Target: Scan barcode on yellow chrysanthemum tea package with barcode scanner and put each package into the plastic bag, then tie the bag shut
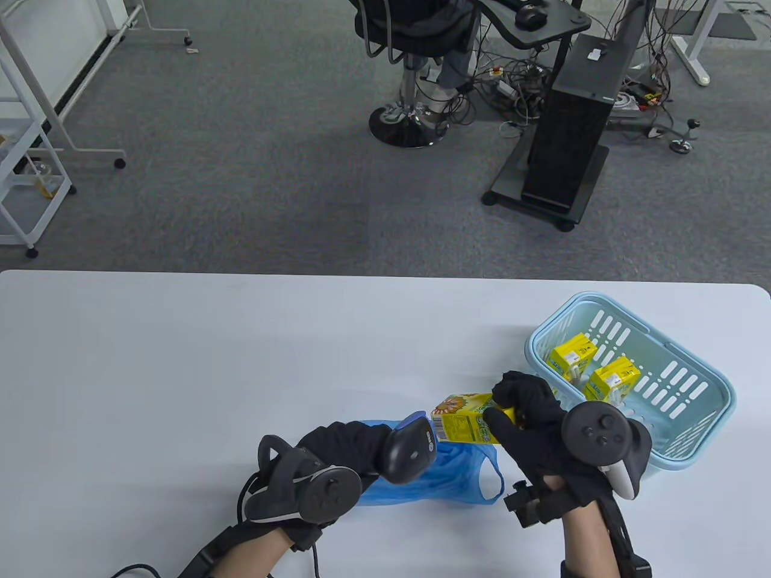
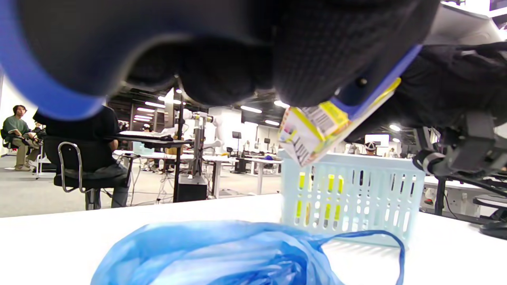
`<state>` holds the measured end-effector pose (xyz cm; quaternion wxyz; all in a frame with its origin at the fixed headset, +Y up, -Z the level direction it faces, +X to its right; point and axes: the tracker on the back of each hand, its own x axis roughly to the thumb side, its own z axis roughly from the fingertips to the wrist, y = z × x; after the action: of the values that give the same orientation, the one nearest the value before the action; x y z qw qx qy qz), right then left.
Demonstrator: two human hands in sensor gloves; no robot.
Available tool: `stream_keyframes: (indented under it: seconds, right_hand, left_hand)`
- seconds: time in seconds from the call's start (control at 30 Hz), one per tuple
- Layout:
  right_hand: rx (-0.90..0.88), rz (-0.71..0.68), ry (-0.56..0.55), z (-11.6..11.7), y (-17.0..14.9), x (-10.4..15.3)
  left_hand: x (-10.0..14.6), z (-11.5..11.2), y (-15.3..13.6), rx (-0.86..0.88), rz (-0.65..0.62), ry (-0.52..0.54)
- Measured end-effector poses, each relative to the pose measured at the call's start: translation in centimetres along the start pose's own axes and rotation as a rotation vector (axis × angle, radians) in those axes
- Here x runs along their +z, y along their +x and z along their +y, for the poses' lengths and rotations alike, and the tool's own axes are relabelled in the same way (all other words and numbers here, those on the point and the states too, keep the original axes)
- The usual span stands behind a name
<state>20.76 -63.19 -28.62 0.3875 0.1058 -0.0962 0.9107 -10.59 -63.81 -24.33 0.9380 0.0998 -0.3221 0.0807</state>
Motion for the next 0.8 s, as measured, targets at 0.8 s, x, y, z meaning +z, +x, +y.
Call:
stream_keyframes:
  seconds: [0.8]
  right_hand:
    - [0.054, -0.041, 0.018, 1.0, 0.9, -0.1]
  left_hand:
    - [0.2, 1.3, -1.1, -0.059, 0.078, -0.025]
